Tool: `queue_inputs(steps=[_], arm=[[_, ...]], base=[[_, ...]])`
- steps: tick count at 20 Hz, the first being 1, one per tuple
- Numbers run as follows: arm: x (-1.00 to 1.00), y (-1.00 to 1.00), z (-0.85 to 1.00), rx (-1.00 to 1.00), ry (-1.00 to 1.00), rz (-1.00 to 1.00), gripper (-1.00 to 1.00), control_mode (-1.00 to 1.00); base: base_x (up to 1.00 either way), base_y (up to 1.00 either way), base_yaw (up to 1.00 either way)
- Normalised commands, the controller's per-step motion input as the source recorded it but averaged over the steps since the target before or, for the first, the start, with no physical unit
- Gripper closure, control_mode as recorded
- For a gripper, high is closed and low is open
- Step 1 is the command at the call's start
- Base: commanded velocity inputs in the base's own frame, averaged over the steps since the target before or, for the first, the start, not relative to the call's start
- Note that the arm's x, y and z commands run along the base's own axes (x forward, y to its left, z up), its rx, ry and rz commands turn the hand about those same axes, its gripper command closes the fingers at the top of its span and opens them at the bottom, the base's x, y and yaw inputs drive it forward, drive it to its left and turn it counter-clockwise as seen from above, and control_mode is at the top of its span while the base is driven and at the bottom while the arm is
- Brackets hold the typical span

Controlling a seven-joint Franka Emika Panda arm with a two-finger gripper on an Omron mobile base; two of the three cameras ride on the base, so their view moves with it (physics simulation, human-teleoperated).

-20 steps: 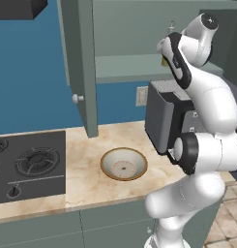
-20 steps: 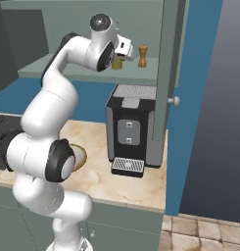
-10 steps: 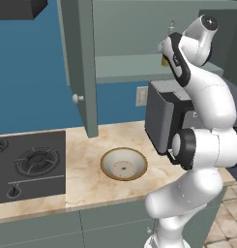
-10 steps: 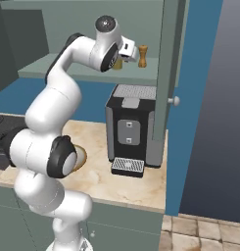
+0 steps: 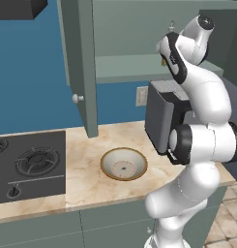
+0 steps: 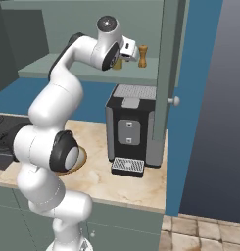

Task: Retrieve the bottle and the shaker from the cabinet and place them next to the mixing bowl on the counter. Then add garlic from the fridge to the mixing bowl.

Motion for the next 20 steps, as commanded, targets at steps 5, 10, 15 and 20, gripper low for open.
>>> queue_inputs(steps=[5,10,15,20], arm=[[0.11,0.00,-0.06,0.00,0.00,0.00,-1.00,-1.00],[0.07,0.00,-0.20,0.00,0.00,0.00,-1.00,-1.00],[0.03,0.00,-0.08,0.00,0.00,0.00,-1.00,-1.00],[0.02,0.00,0.00,0.00,0.00,0.00,-1.00,-1.00]], base=[[0.00,0.00,0.00],[0.00,0.00,0.00],[0.00,0.00,0.00],[0.00,0.00,0.00]])
